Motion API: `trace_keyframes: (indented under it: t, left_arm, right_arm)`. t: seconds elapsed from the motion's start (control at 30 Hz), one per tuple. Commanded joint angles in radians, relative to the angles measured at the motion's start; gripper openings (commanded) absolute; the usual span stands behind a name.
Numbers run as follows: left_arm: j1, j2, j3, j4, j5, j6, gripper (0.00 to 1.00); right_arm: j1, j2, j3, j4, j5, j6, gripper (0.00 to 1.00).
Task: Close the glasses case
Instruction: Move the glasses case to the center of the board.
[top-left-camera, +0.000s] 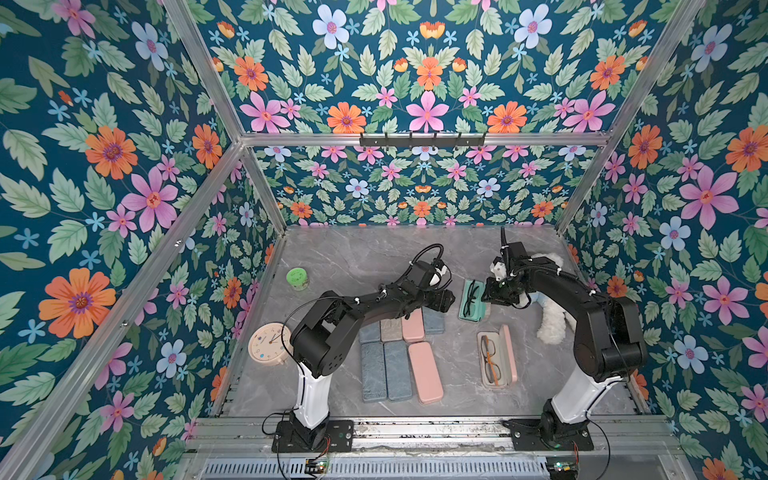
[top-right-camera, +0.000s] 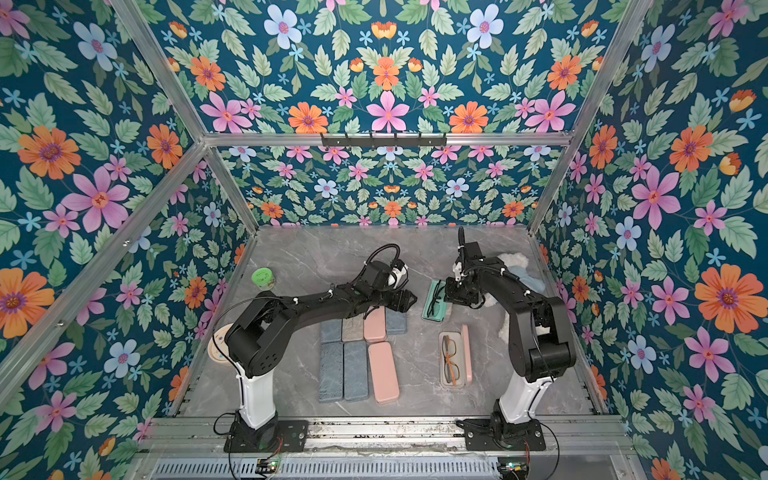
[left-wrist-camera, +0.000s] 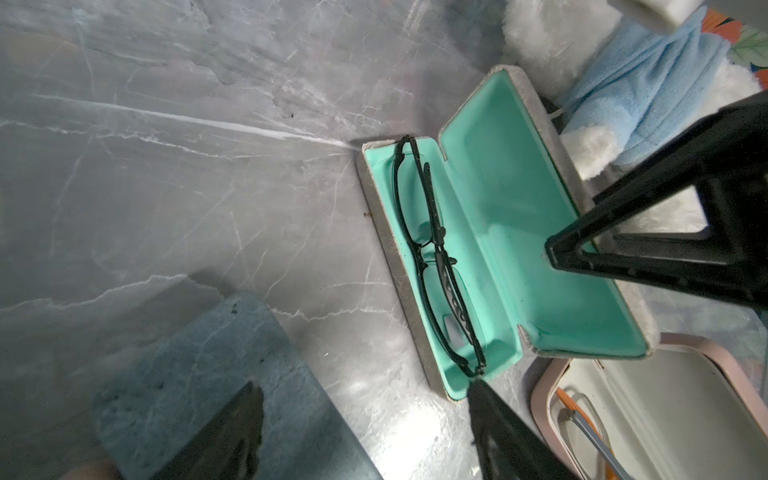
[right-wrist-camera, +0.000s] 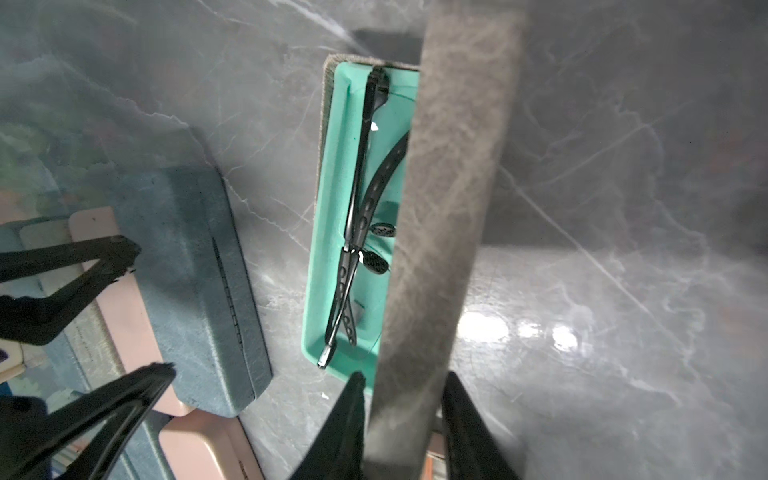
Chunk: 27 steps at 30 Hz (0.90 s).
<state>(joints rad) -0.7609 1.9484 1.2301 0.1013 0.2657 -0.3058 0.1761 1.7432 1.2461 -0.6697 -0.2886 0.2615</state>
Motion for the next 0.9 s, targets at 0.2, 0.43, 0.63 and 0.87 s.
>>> trace_keyframes:
  t: [0.2,0.43,0.63,0.87]
  left_arm:
    - [0.001,-0.003,-0.003,0.012,-0.008,0.011,0.79]
    - [0.003,-0.012,-0.008,0.012,-0.028,0.007,0.79]
    - [0.006,-0.019,-0.014,0.014,-0.042,0.001,0.78]
    - [0.010,-0.020,-0.015,0.012,-0.045,0.001,0.78]
  right_arm:
    - [0.028,-0.013,0.012,-0.012,-0.045,-0.042,0.32]
    - [0.065,-0.002,0.027,-0.023,-0.050,-0.069,0.32]
    - [0.083,-0.008,0.032,-0.037,-0.056,-0.088,0.32]
    - [0.089,-0.012,0.041,-0.057,-0.053,-0.102,0.32]
